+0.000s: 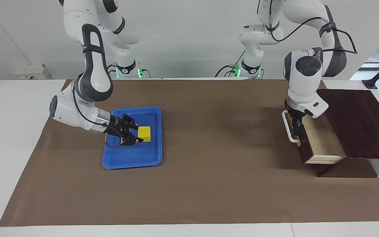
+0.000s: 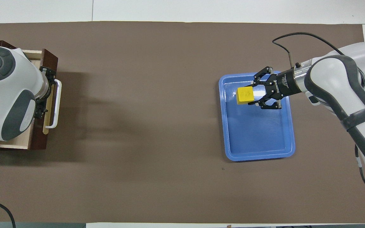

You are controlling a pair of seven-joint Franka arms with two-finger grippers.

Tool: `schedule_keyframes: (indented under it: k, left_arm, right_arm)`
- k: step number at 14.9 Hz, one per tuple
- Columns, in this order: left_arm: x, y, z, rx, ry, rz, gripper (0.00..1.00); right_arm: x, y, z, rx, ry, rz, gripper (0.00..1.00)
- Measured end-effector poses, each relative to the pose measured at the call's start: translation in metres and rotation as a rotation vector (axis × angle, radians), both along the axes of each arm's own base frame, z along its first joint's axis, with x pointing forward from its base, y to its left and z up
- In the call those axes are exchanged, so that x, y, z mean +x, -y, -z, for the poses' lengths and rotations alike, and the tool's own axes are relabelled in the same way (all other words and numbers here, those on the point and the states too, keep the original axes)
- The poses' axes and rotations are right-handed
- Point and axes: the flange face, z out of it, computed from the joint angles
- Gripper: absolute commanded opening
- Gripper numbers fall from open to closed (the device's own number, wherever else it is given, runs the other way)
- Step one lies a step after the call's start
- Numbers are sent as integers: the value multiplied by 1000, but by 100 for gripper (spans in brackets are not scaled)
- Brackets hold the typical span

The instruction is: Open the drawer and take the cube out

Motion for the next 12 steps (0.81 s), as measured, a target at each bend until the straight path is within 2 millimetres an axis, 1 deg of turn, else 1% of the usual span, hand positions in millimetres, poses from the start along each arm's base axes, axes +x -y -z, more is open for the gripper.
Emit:
schedule_keyframes:
  k: [1,2,4,5,6,7,8,12]
  left_arm:
    - [2,-9,-1,-2,4,0,100]
    - [5,-24,-2,-3,13,-2,100]
    - [11,-66,-5,-7,36,-7,100]
    - [12,-87,-6,-6,41,-11,100]
    - [13,-103,-7,-5,48,-15,100]
    - [13,-114,-8,-6,58,-21,100]
    - [14,-117,-9,-13,64,-26,100]
    - [13,-114,-8,-6,47,0,100]
  right_arm:
    - [0,12,11,-6,0,-11,0]
    - [-1,24,21,-9,1,-20,0]
    - [-4,44,37,-17,4,-41,0]
    - [-5,52,40,-19,3,-39,0]
    - [-5,60,42,-19,3,-30,0]
    - [-5,67,42,-19,4,-20,0]
    - [-5,73,42,-20,4,-11,0]
    - [-3,92,45,-25,7,20,0]
